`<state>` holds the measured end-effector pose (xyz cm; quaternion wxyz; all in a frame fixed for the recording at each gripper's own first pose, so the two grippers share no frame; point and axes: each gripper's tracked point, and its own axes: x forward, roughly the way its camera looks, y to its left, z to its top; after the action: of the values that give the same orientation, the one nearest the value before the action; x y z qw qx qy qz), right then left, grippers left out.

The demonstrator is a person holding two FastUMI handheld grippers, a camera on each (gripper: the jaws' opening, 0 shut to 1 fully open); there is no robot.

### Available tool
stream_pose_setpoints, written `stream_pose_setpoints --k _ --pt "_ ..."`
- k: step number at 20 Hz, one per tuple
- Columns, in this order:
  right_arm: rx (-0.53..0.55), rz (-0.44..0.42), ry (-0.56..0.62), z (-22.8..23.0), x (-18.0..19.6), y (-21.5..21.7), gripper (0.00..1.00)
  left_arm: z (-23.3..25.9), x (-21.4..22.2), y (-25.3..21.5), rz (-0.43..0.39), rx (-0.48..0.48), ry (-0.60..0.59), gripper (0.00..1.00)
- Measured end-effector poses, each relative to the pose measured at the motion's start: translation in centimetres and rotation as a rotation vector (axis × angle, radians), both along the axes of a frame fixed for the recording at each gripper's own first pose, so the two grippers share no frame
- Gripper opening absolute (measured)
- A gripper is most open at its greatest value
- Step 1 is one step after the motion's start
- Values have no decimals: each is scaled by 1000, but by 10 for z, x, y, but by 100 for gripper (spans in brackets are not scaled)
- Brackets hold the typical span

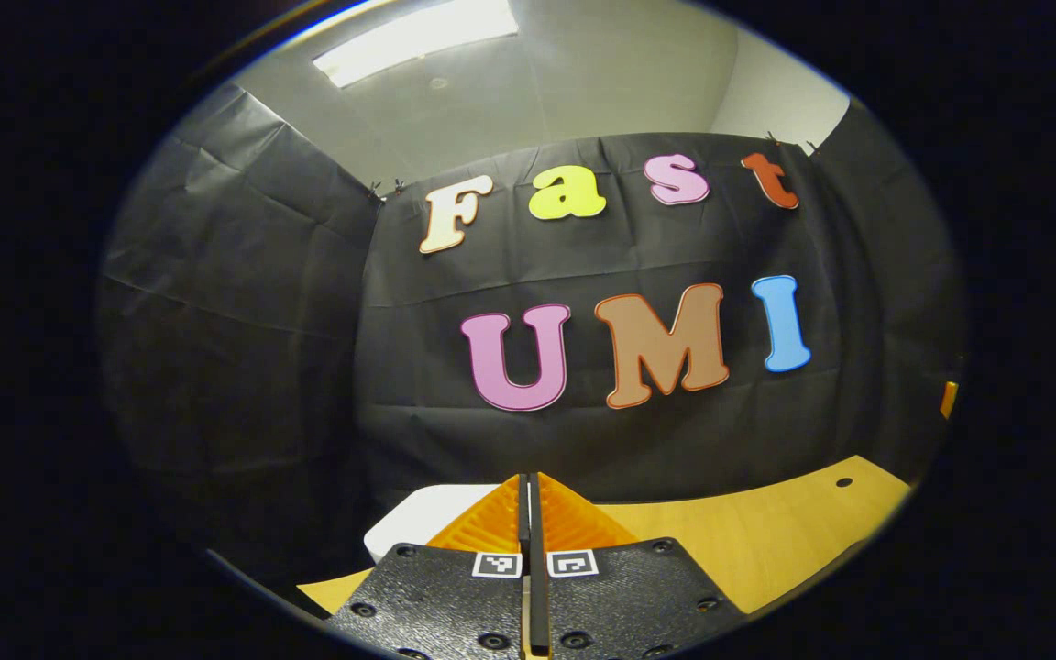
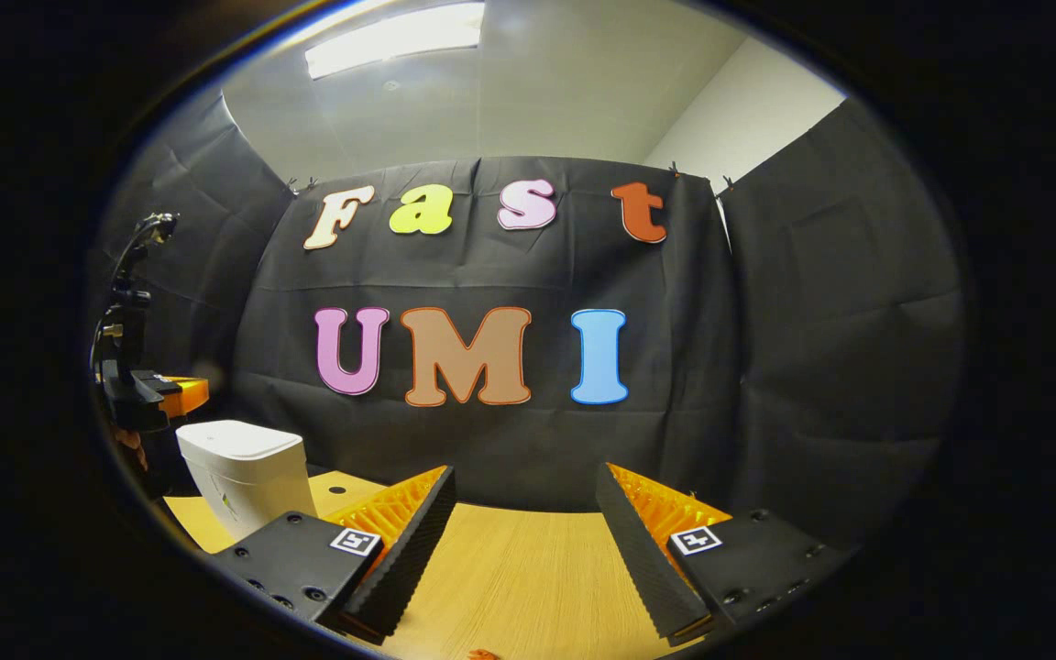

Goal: Press the lid of the desktop garbage bin to open it, pick up the crumpled paper on the desktop and throw it into the bin, then pick up the pop can on the desktop and drop it into the bin, and finally close the garbage bin lid.

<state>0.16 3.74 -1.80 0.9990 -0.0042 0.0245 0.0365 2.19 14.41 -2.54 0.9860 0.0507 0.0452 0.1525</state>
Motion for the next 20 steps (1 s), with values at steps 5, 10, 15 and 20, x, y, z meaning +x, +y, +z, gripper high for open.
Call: stream_pose_setpoints --k 5,10,15,20 --pt "-10 -27 13 -2 -4 -6 100 -40 9 35 72 -33 72 0" --pt "-18 -35 49 -13 -7 -5 98 -85 7 55 121 -88 160 0" --pt "-21 -14 43 -10 -7 3 99 -87 5 53 106 -8 119 0" --pt "-41 16 85 -21 -7 12 99 -90 3 52 112 -108 29 0"
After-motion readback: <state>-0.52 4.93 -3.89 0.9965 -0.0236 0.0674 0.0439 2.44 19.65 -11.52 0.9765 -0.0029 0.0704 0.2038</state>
